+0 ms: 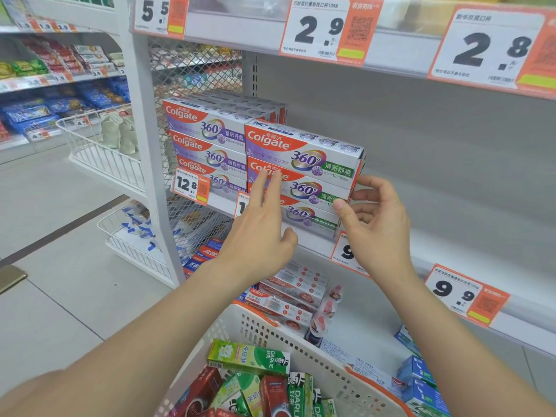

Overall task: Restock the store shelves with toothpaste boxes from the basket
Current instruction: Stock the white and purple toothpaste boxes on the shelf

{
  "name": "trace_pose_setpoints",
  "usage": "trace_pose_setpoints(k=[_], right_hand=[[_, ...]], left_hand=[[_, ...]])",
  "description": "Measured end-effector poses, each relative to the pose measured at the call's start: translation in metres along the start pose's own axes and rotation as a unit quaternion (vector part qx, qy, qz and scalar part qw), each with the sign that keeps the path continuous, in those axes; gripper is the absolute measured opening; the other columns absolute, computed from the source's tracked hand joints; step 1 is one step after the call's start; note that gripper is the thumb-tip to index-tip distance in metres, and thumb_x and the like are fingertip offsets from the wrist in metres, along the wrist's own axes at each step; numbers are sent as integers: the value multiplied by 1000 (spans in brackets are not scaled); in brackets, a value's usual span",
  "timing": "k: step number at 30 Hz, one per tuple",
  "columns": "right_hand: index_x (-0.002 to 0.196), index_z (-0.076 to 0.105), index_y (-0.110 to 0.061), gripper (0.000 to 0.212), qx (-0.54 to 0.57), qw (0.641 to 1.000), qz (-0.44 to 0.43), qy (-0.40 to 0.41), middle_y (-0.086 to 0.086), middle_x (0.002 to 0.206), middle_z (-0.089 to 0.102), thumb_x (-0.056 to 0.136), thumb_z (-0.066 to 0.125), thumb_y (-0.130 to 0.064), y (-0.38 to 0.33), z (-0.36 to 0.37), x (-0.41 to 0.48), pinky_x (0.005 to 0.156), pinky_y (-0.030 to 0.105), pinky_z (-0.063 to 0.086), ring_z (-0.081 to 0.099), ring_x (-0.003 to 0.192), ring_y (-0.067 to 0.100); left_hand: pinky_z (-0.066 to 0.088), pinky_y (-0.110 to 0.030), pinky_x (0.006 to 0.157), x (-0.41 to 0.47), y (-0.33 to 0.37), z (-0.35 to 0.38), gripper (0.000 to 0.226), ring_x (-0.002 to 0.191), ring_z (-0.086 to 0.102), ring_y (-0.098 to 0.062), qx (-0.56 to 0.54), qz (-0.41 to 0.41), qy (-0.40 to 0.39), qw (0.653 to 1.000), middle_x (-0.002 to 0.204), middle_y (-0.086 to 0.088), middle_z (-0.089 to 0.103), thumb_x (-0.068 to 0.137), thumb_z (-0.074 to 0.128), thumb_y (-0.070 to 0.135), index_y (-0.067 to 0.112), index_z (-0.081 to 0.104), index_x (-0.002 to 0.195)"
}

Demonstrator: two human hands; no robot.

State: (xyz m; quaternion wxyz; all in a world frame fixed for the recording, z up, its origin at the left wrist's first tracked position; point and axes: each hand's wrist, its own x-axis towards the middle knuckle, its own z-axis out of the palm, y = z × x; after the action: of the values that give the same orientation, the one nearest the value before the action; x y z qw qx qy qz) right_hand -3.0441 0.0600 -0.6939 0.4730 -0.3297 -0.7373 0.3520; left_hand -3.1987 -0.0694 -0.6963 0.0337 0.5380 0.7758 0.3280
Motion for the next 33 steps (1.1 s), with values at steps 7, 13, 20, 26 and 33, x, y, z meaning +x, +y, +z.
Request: trace_pose_setpoints(k=[7,13,20,26,33], right_hand=[[127,66,-16,47,-105,994,18,-6,-17,89,71,86,86,-26,4,1,-3,68,-1,43,67,77,-8],[115,76,-15,39,-99,995,30,-2,-22,82,70,81,90,-28,2,-2,-2,86,28,62,71,74,-7],[114,79,-18,30,-122,992,17,-1,-17,85,75,86,86,-23,1,0,-5,83,4,49,67,71,-15],[123,74,-27,27,-228,973,-29,-9,-11,100,80,97,71,-34,4,6,-8,90,30,55,76,95,16],[126,73,-27,29,-232,972,-43,-16,-8,99,80,98,70,-34,5,5,-7,87,42,61,76,89,20]], left_hand=[[24,-49,126,2,-11,6,99,162,-1,-24,-7,-79,-74,994,173,-5,-22,98,59,29,9,-11,165],[25,-51,126,6,-18,8,99,162,-1,-22,-4,-77,-71,994,174,-3,-20,97,59,29,11,-9,166],[25,-57,126,6,-21,7,99,162,-5,-20,4,-76,-70,995,174,0,-18,96,60,31,13,-8,166],[25,-58,125,6,-21,7,101,162,-6,-19,8,-79,-74,994,174,2,-19,96,60,32,14,-9,166],[23,-57,126,6,-21,8,101,162,-7,-21,23,-77,-72,994,174,-1,-18,96,60,35,13,-9,166]])
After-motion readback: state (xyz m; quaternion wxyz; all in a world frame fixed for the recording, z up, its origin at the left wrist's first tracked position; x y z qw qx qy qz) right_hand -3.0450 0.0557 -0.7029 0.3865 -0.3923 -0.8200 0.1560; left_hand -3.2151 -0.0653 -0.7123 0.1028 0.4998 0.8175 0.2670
